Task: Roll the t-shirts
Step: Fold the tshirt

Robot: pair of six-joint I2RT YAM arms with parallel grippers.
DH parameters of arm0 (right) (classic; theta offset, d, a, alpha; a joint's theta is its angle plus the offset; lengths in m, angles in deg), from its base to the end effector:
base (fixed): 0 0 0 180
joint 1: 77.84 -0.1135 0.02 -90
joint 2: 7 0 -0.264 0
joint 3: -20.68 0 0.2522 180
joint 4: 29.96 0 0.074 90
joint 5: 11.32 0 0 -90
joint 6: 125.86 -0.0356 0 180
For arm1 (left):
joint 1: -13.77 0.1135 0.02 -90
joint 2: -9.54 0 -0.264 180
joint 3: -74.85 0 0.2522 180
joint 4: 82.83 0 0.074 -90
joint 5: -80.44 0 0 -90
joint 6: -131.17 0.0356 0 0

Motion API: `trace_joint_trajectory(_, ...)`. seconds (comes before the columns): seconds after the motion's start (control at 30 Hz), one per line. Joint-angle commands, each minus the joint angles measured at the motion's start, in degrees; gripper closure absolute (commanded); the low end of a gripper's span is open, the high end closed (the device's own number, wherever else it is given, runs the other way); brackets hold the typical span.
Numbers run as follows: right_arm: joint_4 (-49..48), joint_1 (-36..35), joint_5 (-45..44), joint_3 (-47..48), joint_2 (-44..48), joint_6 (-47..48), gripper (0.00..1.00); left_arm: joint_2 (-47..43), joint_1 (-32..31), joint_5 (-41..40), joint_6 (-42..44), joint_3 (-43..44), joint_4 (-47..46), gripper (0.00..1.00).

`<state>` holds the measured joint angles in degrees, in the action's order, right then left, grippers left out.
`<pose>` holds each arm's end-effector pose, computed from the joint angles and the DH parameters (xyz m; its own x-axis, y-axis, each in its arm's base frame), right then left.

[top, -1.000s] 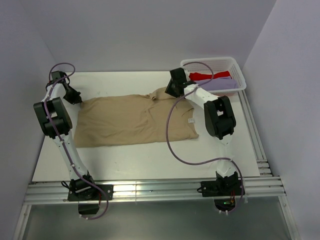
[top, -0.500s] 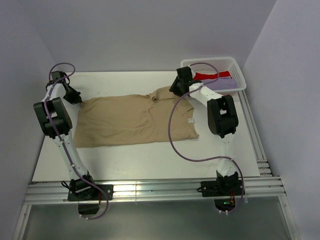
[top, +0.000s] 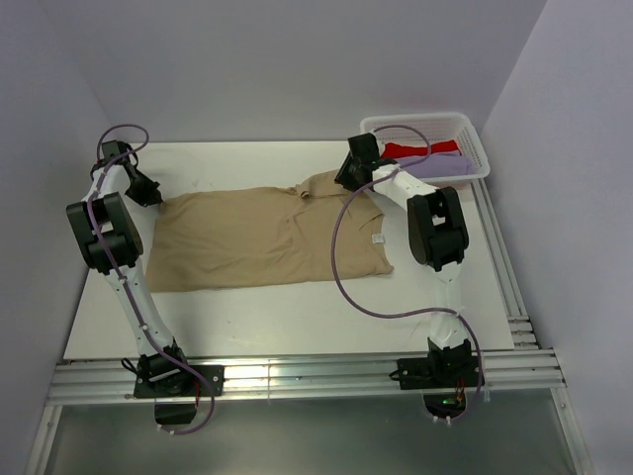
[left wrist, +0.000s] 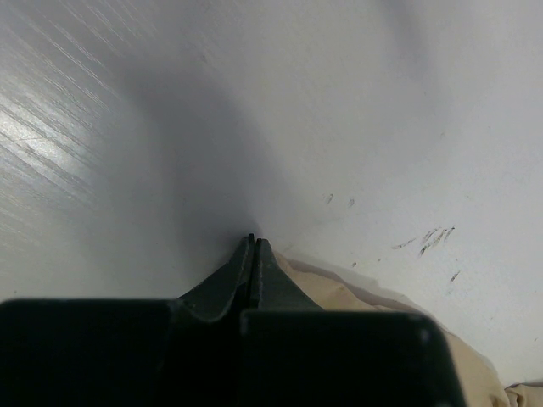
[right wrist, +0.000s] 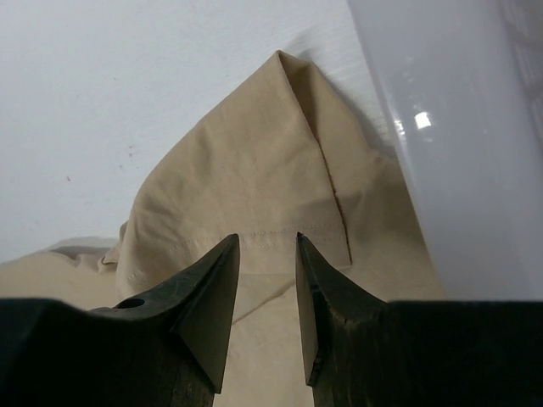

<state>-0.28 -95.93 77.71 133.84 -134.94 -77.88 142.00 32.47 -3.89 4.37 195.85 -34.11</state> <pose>0.4796 0.1560 0.1806 -0.6948 0.4772 -0.5382 0.2236 0.8545 0.4690 0.4745 0.1569 0.1632 -0.4948 -0.7968 -0.3468 -0.7105 0.6007 -0.3665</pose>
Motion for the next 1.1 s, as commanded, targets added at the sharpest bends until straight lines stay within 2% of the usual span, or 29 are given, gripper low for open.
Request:
trace_joint_trajectory(0.0, 1.74, 1.12, -2.45, 1.59, -1.7, 1.15, 0.6, -3.88, -0.15, -0.49, 1.2, 0.78, 0.28, 1.0)
trace_joint_trajectory(0.4, 4.2, 1.82, -6.93, 2.21, -1.96, 4.58, 0.57, -3.79, -0.15, -0.31, 1.11, 0.78, 0.28, 1.0)
trace_joint_trajectory(0.73, 5.34, 8.59, -5.01, 4.22, -1.08, 5.72, 0.56, -3.88, -0.24, -0.05, 1.11, 0.78, 0.28, 1.0)
trace_joint_trajectory(1.07, 2.54, 5.35, -5.0, -0.08, 4.1, 8.35, 0.53, -4.06, -0.24, -0.05, 0.94, 0.69, 0.28, 1.0)
